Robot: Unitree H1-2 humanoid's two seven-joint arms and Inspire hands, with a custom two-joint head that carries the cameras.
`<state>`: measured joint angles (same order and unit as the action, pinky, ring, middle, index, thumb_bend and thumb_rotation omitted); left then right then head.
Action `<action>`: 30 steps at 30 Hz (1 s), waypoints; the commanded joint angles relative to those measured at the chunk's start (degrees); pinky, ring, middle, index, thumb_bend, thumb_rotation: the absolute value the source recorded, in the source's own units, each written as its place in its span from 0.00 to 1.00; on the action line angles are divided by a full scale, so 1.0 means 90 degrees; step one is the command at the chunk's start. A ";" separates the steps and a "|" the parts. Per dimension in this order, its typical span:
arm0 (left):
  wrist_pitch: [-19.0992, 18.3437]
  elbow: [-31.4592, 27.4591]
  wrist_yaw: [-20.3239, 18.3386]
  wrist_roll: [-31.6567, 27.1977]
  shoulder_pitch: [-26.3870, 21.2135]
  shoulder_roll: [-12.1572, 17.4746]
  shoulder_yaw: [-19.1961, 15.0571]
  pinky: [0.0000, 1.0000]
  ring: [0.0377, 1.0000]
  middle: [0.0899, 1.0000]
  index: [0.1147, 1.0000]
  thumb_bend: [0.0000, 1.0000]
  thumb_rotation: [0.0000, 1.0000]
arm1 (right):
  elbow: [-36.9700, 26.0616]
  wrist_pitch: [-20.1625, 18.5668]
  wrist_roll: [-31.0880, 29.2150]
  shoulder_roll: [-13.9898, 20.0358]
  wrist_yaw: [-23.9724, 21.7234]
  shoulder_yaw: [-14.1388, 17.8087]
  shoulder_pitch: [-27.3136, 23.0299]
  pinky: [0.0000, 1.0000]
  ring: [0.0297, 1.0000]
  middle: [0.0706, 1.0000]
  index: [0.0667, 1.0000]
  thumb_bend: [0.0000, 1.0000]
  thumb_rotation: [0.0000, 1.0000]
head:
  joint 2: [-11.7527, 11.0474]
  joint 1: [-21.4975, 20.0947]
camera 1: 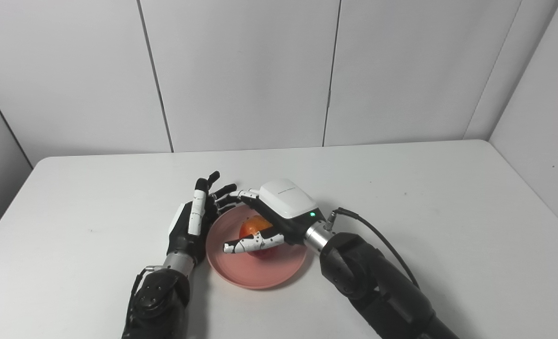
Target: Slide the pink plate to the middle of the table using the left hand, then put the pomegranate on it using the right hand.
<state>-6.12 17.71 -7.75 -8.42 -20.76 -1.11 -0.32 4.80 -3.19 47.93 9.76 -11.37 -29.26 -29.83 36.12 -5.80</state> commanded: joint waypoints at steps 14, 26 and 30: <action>0.0579 -0.0164 0.0530 0.0083 -0.0112 -0.0272 -0.0312 0.77 0.79 0.79 0.90 0.99 0.89 | -0.0402 0.0095 -0.1107 -0.0460 0.1398 0.1616 0.0162 0.51 0.63 0.73 0.76 0.89 1.00 | 0.0022 0.0005; 0.2074 0.0358 0.1969 0.1598 -0.0189 -0.0217 -0.0275 1.00 1.00 1.00 1.00 0.92 1.00 | 0.0840 0.0036 -0.4541 -0.1641 0.1538 0.3608 0.0525 0.81 0.85 0.84 0.85 0.88 1.00 | 0.0056 0.0038; 0.1564 0.0337 0.1813 0.1428 -0.0181 -0.0213 -0.0280 1.00 1.00 1.00 1.00 0.96 1.00 | 0.1362 0.0579 -0.4907 -0.1787 0.1864 0.3872 0.0609 0.91 0.88 0.88 0.87 0.83 1.00 | 0.0067 0.0040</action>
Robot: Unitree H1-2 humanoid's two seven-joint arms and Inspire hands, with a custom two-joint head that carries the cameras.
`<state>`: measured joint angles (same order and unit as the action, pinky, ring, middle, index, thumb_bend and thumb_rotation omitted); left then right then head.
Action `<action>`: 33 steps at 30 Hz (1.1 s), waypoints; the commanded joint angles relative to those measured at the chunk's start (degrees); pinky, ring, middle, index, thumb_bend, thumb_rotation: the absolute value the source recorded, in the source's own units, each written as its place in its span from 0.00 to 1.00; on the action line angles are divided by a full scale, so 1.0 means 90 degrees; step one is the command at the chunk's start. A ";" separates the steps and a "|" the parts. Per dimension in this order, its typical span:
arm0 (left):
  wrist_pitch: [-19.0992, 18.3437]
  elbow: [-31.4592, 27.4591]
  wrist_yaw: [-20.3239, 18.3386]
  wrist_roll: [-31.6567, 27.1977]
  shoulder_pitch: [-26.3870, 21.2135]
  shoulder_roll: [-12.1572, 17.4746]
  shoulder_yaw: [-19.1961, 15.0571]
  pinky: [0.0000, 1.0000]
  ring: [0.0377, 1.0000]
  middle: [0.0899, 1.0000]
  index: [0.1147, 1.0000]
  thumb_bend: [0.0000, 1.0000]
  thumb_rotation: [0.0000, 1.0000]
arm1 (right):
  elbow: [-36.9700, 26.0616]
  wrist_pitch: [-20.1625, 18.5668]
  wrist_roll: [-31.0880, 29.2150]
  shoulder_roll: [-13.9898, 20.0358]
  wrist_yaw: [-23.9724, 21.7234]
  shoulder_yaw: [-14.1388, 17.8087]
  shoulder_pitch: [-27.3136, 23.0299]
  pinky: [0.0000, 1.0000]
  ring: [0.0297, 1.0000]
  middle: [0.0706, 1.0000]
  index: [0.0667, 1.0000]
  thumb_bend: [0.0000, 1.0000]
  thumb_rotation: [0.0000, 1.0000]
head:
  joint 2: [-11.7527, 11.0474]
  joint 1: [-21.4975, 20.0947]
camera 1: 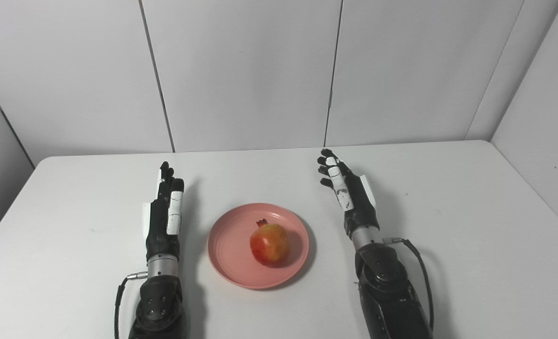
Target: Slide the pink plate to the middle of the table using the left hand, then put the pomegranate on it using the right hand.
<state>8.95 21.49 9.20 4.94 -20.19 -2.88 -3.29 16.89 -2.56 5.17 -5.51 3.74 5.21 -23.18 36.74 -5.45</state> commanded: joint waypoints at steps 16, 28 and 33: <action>-0.1241 -0.0175 -0.0446 -0.0356 -0.0268 0.0119 0.0193 1.00 1.00 1.00 1.00 0.95 1.00 | 0.1020 0.1068 -0.0285 0.0053 0.0551 -0.0032 0.0049 1.00 0.96 0.93 0.93 0.78 1.00 | 0.0015 0.0052; -0.1383 -0.0239 -0.0473 -0.0399 -0.0242 0.0130 0.0300 1.00 1.00 0.99 1.00 0.98 1.00 | 0.1015 0.1107 -0.0379 0.0114 0.0561 -0.0140 0.0091 1.00 0.96 0.95 0.95 0.78 1.00 | 0.0024 0.0049; -0.1242 -0.0311 -0.0252 -0.0356 -0.0171 -0.0016 0.0260 1.00 1.00 0.98 1.00 0.98 1.00 | 0.0898 0.1022 -0.0416 0.0165 0.0512 -0.0182 0.0149 1.00 0.96 0.95 0.95 0.78 1.00 | 0.0054 0.0117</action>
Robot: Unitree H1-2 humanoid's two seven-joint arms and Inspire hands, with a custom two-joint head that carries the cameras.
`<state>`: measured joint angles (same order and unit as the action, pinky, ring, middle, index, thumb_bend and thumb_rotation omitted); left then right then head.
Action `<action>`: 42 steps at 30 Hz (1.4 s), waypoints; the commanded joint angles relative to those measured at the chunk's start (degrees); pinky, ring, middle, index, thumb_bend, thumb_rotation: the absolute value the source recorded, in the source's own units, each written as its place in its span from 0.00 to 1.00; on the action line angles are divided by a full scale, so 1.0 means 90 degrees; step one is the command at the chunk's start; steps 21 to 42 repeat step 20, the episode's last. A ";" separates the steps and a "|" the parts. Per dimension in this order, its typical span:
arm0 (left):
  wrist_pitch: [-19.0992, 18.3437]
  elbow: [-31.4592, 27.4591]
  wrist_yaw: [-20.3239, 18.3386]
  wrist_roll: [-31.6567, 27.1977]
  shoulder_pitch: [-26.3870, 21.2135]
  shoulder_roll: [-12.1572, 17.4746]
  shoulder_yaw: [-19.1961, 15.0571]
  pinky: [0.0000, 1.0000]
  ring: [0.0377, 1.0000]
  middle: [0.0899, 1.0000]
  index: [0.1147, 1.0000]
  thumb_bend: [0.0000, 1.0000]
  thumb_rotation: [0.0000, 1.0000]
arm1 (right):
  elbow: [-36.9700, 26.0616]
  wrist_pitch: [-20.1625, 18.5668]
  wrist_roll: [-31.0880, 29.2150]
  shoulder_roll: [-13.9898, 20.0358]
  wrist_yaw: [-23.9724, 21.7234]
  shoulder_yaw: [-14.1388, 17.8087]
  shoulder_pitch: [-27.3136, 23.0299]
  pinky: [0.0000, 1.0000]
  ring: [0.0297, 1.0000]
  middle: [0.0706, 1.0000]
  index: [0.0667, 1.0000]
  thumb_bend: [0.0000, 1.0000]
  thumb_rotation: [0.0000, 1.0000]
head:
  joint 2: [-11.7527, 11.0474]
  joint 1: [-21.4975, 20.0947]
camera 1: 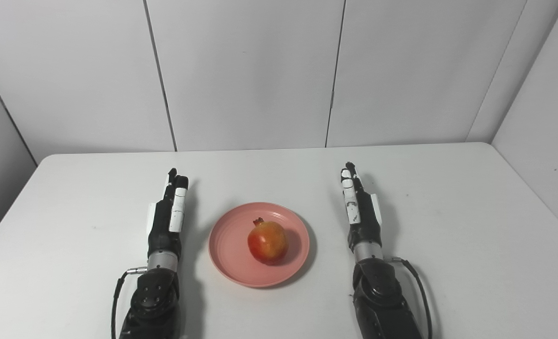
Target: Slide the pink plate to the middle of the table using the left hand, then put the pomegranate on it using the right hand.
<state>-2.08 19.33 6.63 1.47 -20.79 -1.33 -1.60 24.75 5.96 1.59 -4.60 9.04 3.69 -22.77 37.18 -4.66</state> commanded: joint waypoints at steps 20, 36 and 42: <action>0.0258 -0.0191 0.0248 0.0090 0.0111 -0.0537 0.0097 1.00 1.00 0.98 1.00 0.99 1.00 | -0.0372 -0.0212 -0.0312 0.0214 -0.0339 -0.0069 0.0359 1.00 0.93 0.93 0.93 0.80 1.00 | 0.0098 0.0523; 0.0258 -0.0191 0.0248 0.0090 0.0111 -0.0537 0.0097 1.00 1.00 0.98 1.00 0.99 1.00 | -0.0372 -0.0212 -0.0312 0.0214 -0.0339 -0.0069 0.0359 1.00 0.93 0.93 0.93 0.80 1.00 | 0.0098 0.0523; 0.0258 -0.0191 0.0248 0.0090 0.0111 -0.0537 0.0097 1.00 1.00 0.98 1.00 0.99 1.00 | -0.0372 -0.0212 -0.0312 0.0214 -0.0339 -0.0069 0.0359 1.00 0.93 0.93 0.93 0.80 1.00 | 0.0098 0.0523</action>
